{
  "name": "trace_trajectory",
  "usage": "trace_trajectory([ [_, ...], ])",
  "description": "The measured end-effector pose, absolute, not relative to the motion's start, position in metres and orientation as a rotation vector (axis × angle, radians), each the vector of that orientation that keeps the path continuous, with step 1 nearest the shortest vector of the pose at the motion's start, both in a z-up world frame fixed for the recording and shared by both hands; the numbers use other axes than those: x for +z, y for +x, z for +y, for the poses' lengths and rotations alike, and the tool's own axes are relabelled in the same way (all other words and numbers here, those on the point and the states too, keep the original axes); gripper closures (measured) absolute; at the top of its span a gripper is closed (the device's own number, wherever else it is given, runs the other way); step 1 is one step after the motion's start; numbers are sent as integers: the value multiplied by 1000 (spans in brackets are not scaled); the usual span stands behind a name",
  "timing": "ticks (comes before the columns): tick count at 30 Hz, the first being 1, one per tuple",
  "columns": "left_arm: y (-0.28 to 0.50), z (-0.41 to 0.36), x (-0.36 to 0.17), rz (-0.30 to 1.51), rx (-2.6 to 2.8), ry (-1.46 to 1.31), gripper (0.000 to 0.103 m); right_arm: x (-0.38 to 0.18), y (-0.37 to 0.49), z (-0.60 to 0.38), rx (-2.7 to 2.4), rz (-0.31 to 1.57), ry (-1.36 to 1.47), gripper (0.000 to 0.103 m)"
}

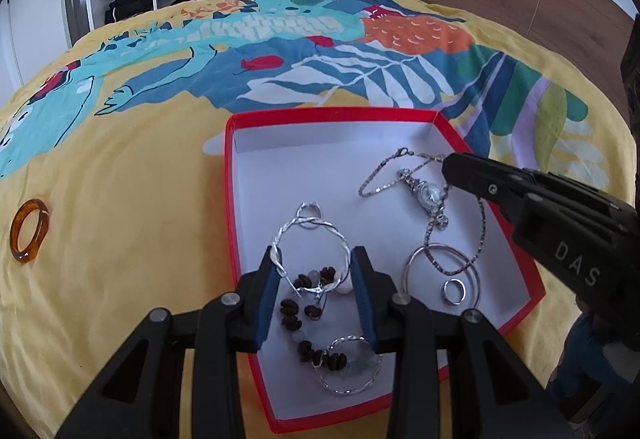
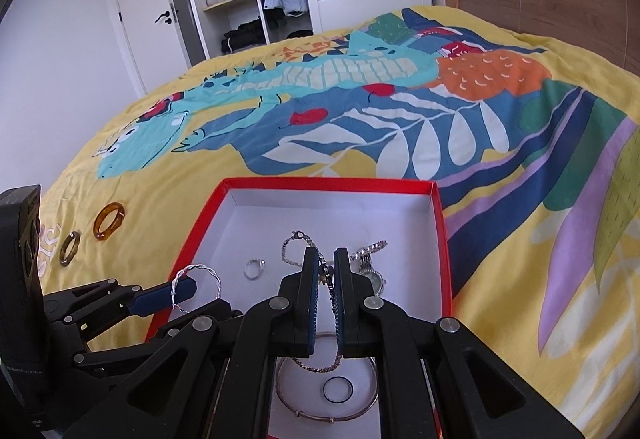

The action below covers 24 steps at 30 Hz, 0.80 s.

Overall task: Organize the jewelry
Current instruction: 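Lower and open the left tool in the box while the right tool releases the necklace there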

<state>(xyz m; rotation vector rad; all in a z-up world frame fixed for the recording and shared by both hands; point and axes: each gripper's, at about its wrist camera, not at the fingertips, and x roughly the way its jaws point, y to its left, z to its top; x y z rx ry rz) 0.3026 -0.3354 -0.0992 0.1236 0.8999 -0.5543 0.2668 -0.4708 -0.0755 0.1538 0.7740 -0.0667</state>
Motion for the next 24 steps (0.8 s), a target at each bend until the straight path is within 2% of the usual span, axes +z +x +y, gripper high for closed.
trace_trajectory([
  [24,299,-338,-110,906,-542,142,69,-113,267,-484,-100,893,186,95],
])
